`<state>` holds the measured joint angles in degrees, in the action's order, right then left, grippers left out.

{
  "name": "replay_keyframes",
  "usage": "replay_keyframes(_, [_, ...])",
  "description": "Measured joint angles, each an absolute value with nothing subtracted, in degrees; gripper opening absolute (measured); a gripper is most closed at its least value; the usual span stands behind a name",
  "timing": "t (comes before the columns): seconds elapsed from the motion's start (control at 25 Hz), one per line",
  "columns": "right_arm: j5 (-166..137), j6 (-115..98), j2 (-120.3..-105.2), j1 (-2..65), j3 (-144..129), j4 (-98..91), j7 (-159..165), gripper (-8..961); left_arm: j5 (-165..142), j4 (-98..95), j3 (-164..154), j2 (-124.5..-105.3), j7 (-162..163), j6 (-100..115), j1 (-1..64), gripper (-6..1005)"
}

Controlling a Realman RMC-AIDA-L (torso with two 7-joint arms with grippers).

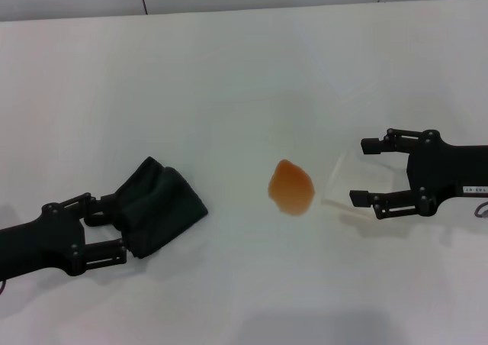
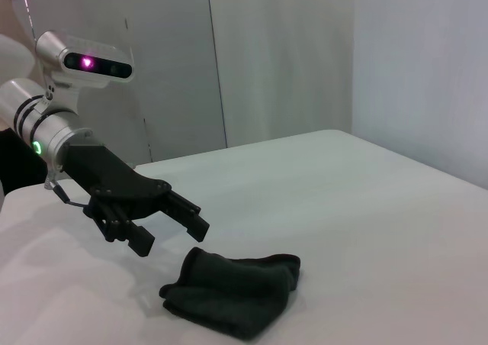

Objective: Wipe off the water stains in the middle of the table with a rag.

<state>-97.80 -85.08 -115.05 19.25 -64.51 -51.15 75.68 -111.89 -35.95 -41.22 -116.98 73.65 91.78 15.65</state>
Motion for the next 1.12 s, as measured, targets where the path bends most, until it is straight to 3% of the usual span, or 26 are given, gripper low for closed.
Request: replay_keyframes(1.12, [-97.82,-84.85,-115.05,19.21,-64.57,-51.15,75.68,853,-111.88,-35.94,-41.22,-116.98,73.74,91.85,15.73,893])
